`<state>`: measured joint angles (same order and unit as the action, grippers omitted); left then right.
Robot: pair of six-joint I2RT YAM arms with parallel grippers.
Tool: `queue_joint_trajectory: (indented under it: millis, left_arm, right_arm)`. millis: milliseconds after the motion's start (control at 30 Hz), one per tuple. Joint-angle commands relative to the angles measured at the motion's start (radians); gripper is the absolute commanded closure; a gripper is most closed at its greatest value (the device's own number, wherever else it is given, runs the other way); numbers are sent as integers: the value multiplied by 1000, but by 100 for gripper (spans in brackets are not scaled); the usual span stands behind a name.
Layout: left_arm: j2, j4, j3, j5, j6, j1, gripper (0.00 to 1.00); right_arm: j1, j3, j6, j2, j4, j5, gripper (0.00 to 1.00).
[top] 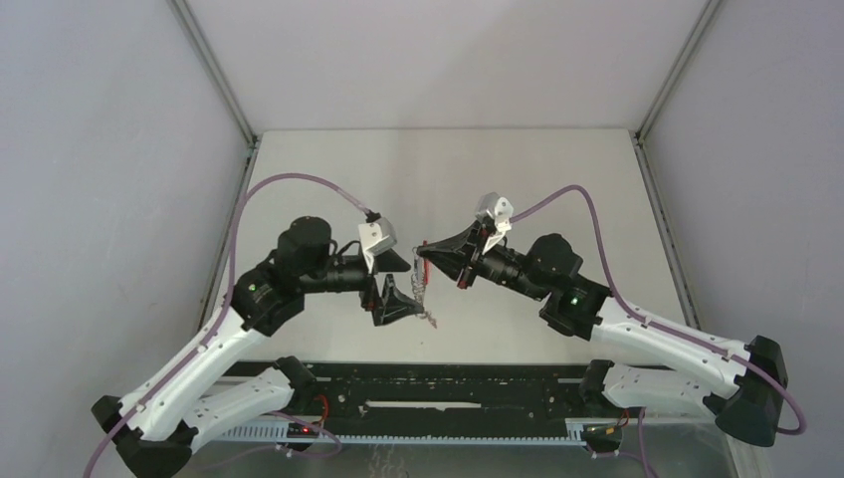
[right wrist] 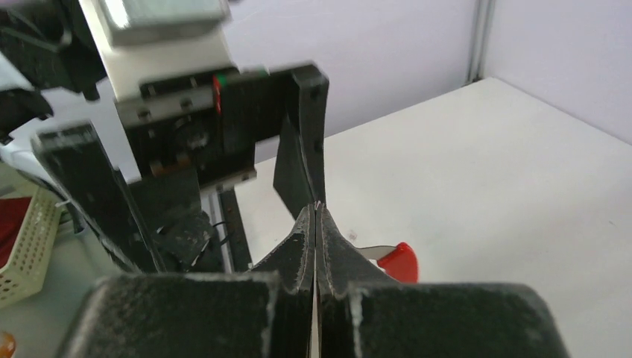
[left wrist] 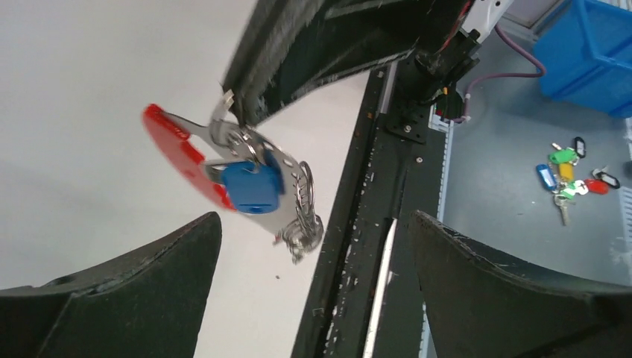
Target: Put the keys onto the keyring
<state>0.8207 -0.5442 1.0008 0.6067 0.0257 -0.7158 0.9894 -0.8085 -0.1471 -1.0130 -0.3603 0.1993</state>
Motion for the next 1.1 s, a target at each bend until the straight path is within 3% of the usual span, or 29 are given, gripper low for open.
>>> queue_joint_trajectory:
  millis: [0,133,200,333,467,600,833,867,967,1067]
  left_arm:
    - [6,248,-88,36,-160,-4,0]
    - [50,303,-90,-82,-135,-16,1]
    - [69,289,-82,-169,-77,-15,15]
    - [74,265,-101,-185,24,-15,53]
    - [78,260,-130,-193,110,-15,68]
    - [109,260,-117,-186,208,-15,98]
    - [157,284,-73,-131,275,-15,100]
    - [161,288,-72,-141,288,-16,100]
    - [173,272,-83,-206,439,-13,100]
    - [188,289,-133,-320,660,-5,100]
  right_arm:
    - [20,-60,-18,-17,-58,-118,100]
    - [45,-61,-22,-39,-86,-179,100]
    - [52,-63,-25,-44,-90,-198,100]
    - [52,-66,-36,-37,-83,-251,100]
    - [39,-67,-77,-37,-92,-233,100]
    - [22,-66,-129,-41,-88,-212,100]
    - [-6,-66,-183,-35,-62,-168,100]
    - [-14,-66,-194,-34,-54,-165,97]
    - [-53,-66,-257,-16,5,-194,65]
    - [-104,-66,-293,16,86,-199,12]
